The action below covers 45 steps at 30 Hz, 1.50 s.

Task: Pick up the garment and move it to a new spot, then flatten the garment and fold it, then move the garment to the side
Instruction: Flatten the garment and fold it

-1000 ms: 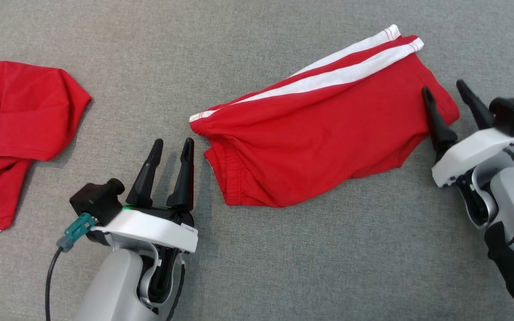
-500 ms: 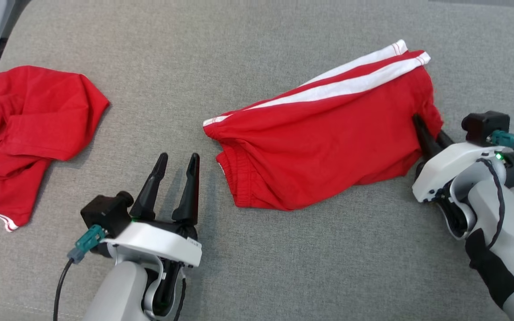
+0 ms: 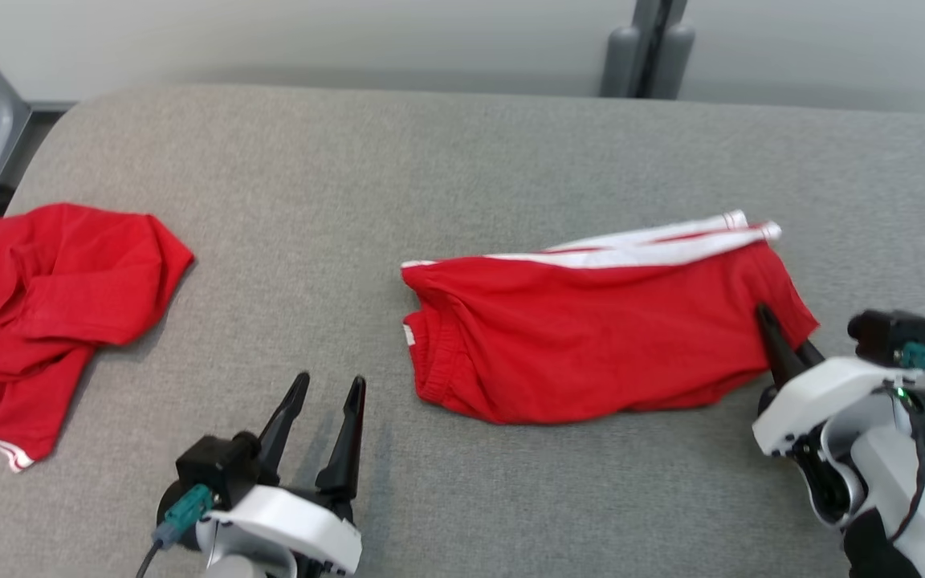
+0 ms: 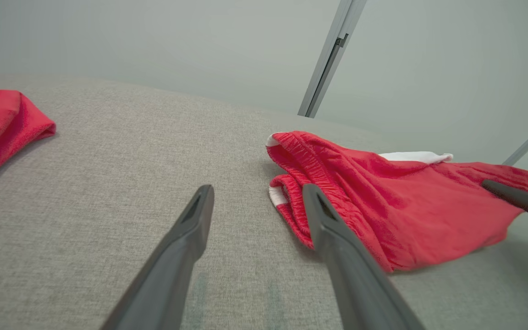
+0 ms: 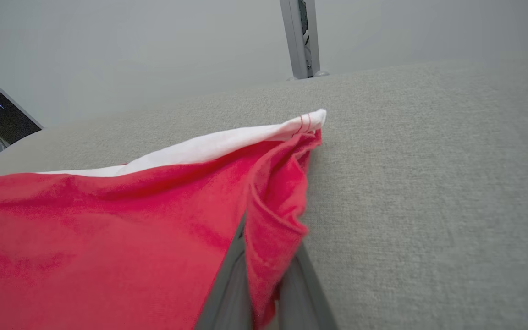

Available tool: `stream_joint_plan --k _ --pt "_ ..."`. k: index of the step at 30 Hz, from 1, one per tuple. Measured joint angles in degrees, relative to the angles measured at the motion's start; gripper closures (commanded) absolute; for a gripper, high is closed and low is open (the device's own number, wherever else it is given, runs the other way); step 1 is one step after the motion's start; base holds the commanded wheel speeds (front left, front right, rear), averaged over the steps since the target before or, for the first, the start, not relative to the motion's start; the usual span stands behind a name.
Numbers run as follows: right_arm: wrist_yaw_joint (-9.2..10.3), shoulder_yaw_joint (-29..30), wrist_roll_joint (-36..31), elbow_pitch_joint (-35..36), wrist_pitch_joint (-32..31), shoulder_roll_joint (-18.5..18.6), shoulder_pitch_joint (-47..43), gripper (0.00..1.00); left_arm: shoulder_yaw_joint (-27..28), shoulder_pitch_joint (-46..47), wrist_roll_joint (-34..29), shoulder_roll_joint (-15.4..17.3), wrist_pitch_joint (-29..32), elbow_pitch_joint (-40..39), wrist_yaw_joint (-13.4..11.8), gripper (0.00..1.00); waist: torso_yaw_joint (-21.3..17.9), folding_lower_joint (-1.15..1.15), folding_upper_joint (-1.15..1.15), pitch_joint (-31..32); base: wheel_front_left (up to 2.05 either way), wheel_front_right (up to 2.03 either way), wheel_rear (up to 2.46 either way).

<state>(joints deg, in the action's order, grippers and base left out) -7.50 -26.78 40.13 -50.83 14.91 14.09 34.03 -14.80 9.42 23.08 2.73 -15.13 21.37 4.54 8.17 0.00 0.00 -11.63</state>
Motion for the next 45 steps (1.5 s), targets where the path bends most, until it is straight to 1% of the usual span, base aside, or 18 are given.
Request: stream_joint_plan --k 3,8,11,14,17,22,25,26,28,31,33,34,35,36,38,40,42,45 --pt "0.0 2.2 -1.0 1.5 0.0 -0.1 -3.3 1.0 0.4 -2.0 -0.7 0.0 0.0 0.0 0.0 0.0 -1.1 0.0 0.0 1.9 0.0 0.0 0.0" --pt "0.01 5.8 -3.1 3.6 0.0 -0.4 -6.4 1.0 0.6 -3.6 -0.9 0.0 0.0 0.1 0.2 0.0 -2.7 0.0 0.0 4.0 0.0 0.0 0.0" --pt "0.01 6.7 -5.4 5.6 0.0 -0.7 -6.6 1.0 0.5 -4.2 -0.9 0.0 0.0 0.1 0.2 0.0 -2.8 0.0 0.0 4.3 0.0 0.0 0.0" --pt "0.01 6.2 -7.8 8.0 0.0 -1.3 -6.0 1.0 0.2 -4.2 -0.8 0.0 0.0 0.5 0.2 0.0 -2.2 0.0 0.0 4.1 0.0 0.0 0.0" --pt "0.01 3.3 -9.7 10.2 0.1 -2.5 -4.7 1.0 0.0 -4.2 -0.3 0.0 0.0 0.8 0.2 0.0 -1.2 0.0 0.0 4.0 0.0 0.0 0.0" --pt "0.01 -3.8 -11.4 11.8 0.1 -5.1 -3.2 1.0 -0.4 -4.3 0.3 0.0 0.0 1.4 0.2 0.0 1.0 0.0 0.0 4.2 0.0 0.0 0.0" --pt "0.01 -8.4 -11.5 11.4 0.1 -6.6 -2.3 1.0 -0.6 -4.6 0.8 0.1 0.0 1.5 0.0 0.0 2.6 0.0 0.0 4.3 0.0 0.0 0.0" --pt "0.01 -11.5 -11.2 10.7 0.1 -7.8 -2.0 1.0 -0.8 -4.6 0.8 0.1 0.0 1.5 -0.1 0.0 3.6 0.0 0.0 4.4 0.0 0.0 0.0" --pt "0.01 -14.5 -10.9 9.5 0.1 -8.6 -1.7 1.0 -1.0 -4.6 0.9 0.1 0.0 1.5 -0.1 0.0 4.7 0.0 0.0 4.4 0.0 0.0 0.0" --pt "0.01 -18.0 -9.5 8.3 0.1 -9.7 -1.7 1.0 -1.3 -4.7 1.0 0.0 0.0 1.5 -0.3 0.0 6.0 0.0 0.0 4.4 0.0 0.0 0.0" --pt "0.01 -19.2 -8.3 7.6 0.1 -10.3 -1.7 1.0 -1.3 -4.7 1.0 0.1 0.0 1.5 -0.5 0.0 6.5 0.0 0.0 4.3 0.0 0.0 0.0" --pt "0.01 -19.7 -8.1 7.2 0.1 -10.6 -1.6 0.86 -1.3 -4.7 1.0 0.1 0.0 1.4 -0.6 0.0 6.6 0.0 0.0 4.3 0.0 0.0 0.0" --pt "0.01 -20.2 -7.8 6.6 0.1 -10.7 -1.6 0.28 -1.3 -4.6 1.0 0.1 0.0 1.4 -0.6 0.0 6.6 0.0 0.0 4.2 0.0 0.0 0.0" --pt "0.01 -20.2 -7.6 6.2 0.1 -10.8 -1.6 0.0 -1.3 -4.6 0.9 0.1 0.0 1.4 -0.7 0.0 6.5 0.0 0.0 4.2 0.0 0.0 0.0" --pt "0.01 -20.4 -7.3 5.8 0.1 -10.8 -1.4 0.0 -1.1 -4.6 0.7 0.0 0.0 1.3 -0.9 0.0 6.0 0.0 0.0 4.2 0.0 0.0 0.0" --pt "0.01 -19.3 -7.2 6.0 0.1 -11.0 -1.4 0.0 -0.7 -4.6 0.5 0.0 0.0 1.3 -1.1 0.0 5.4 0.0 0.0 4.3 0.0 0.0 0.0" --pt "0.01 -16.8 -7.4 6.6 0.1 -11.0 -1.7 0.0 -0.4 -4.6 -0.3 0.1 0.0 0.9 -1.1 0.0 4.5 0.0 0.0 4.4 0.0 0.0 0.0" --pt "0.0 -11.6 -9.5 8.4 0.1 -10.4 -2.9 0.0 0.4 -4.6 -0.9 0.0 0.0 0.2 -1.3 0.0 2.9 0.0 0.0 4.5 0.0 0.0 0.0"
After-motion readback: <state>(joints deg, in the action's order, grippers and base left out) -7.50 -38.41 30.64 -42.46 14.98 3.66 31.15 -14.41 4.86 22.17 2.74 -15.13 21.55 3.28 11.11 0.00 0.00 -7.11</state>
